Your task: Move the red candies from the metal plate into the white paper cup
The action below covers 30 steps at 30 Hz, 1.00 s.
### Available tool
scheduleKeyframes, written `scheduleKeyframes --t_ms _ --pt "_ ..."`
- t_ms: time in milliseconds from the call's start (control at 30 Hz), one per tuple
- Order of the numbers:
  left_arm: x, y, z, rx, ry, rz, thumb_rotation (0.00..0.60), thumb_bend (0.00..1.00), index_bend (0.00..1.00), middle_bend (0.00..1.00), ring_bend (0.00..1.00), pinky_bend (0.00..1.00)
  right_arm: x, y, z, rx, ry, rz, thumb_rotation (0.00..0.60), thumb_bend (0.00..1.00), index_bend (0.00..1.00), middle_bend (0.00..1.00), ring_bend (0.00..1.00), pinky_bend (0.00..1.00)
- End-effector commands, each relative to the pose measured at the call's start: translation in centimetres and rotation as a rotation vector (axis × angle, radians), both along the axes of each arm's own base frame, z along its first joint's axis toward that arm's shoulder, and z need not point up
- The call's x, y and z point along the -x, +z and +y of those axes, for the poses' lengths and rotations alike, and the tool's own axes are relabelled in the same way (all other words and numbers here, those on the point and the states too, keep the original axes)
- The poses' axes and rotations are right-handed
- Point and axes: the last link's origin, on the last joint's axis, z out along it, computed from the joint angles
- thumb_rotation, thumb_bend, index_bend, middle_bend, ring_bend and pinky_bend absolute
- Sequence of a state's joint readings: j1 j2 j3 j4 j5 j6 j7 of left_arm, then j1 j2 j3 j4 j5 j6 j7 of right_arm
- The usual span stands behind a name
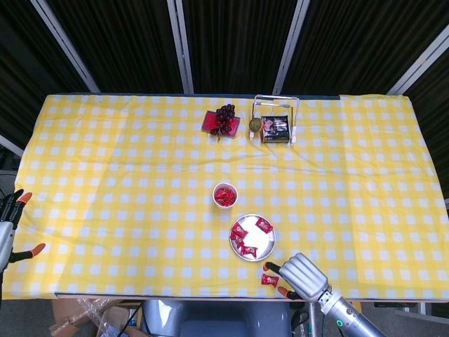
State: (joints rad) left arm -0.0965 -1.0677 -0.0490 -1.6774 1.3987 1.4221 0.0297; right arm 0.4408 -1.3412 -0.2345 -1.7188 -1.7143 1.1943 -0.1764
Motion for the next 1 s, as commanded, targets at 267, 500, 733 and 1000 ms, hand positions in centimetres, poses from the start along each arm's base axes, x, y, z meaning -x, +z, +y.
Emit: scheduleKeyframes --t_ms 267,500,733,1000 --pt "0.0 0.0 0.0 -0.005 -0.002 0.000 0.600 0.01 0.00 0.00 0.00 0.00 0.3 -1.6 0.5 0.000 -0.031 0.017 0.600 0.35 0.35 0.83 0.93 0.95" --pt "0.1 0.1 0.1 -0.003 -0.002 -0.002 0.600 0.01 0.00 0.00 0.00 0.00 0.9 -2.9 1.0 -0.016 -0.039 0.054 0.600 0.35 0.35 0.83 0.93 0.95" --pt "0.1 0.1 0.0 -0.002 -0.004 -0.002 0.600 0.01 0.00 0.00 0.00 0.00 1.0 -3.5 1.0 -0.010 -0.056 0.050 0.600 0.35 0.38 0.83 0.93 0.95" --pt "0.1 0.1 0.0 0.000 -0.003 -0.001 0.600 0.01 0.00 0.00 0.00 0.00 1.5 -3.8 0.7 0.000 -0.077 0.061 0.600 0.35 0.40 0.83 0.93 0.95"
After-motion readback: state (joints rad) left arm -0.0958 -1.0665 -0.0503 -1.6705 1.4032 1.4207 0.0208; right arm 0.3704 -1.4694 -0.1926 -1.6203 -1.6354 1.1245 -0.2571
